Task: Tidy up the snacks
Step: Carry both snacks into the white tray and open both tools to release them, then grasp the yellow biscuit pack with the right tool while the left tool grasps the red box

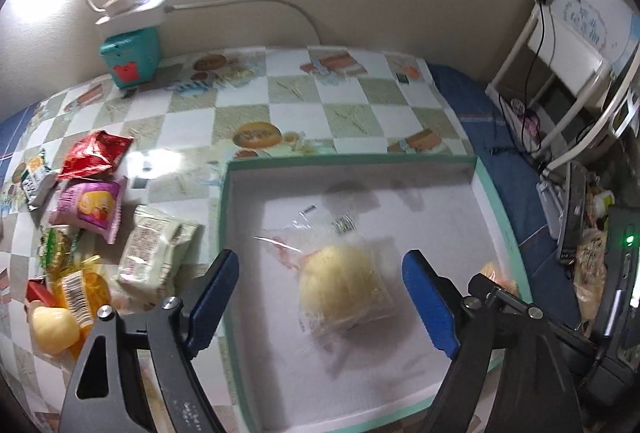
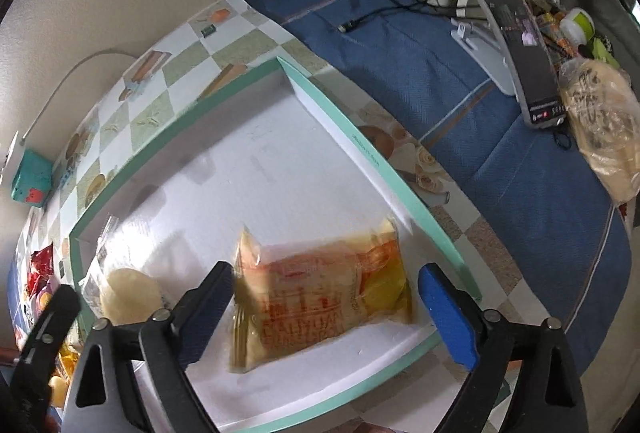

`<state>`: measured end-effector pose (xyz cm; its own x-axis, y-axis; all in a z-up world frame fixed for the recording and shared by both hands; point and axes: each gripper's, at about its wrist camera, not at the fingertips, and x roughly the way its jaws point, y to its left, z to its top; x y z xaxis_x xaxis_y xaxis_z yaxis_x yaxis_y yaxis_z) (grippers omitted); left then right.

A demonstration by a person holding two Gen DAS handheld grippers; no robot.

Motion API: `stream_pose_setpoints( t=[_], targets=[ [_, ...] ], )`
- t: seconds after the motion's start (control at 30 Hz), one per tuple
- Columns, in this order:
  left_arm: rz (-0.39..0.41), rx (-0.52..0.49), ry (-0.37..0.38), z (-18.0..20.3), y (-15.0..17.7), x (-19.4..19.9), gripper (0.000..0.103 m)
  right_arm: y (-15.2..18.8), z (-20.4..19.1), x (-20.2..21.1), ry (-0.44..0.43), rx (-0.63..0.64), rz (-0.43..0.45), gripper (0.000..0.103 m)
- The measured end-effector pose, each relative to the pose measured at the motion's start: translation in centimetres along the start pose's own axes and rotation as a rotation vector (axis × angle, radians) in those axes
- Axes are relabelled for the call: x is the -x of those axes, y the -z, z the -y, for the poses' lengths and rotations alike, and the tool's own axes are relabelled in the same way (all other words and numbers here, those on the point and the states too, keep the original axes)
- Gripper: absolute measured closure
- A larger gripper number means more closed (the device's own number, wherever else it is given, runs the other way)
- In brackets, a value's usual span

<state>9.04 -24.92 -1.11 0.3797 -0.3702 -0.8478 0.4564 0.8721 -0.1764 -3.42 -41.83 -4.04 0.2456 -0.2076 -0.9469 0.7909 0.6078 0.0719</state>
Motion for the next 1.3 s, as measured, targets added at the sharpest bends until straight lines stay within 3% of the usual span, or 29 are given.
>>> stream_pose_setpoints(
  t=[0.17,0.3,0.6,0.83,1.07,1.3],
  targets=[
    [0.050,0.070,-0.011,-2.5,-0.5,3.0,0.012,0.2,-1.1,1.6,-0.026,0.045,0.038,0.000],
    [0.084,0.185,-0.045,-6.9,-0.3,5.5,0.002,0.5,-2.1,2.9,-0.041,0.077,0.062,0.000],
    [0.107,0.385,-0.276,-18.3,1.9,11.2,0.002,1.8,-6.0,7.1,-0.163,0.148,0.126,0.000],
    [0.105,0.535,-0.342,-24.2,5.5,14.0,0.002,5.2,-11.4,9.3,-0.263,0.286,0.116,0.000],
    [0.013,0.609,-0.355,-26.6,8.3,12.5,0.002,10.1,-18.2,9.3,-0.326,0.477,0.045,0.000],
    [-0.134,0.679,-0.348,-27.8,11.0,8.5,0.002,14.0,-21.3,7.4,-0.354,0.555,-0.059,0.000]
  ],
)
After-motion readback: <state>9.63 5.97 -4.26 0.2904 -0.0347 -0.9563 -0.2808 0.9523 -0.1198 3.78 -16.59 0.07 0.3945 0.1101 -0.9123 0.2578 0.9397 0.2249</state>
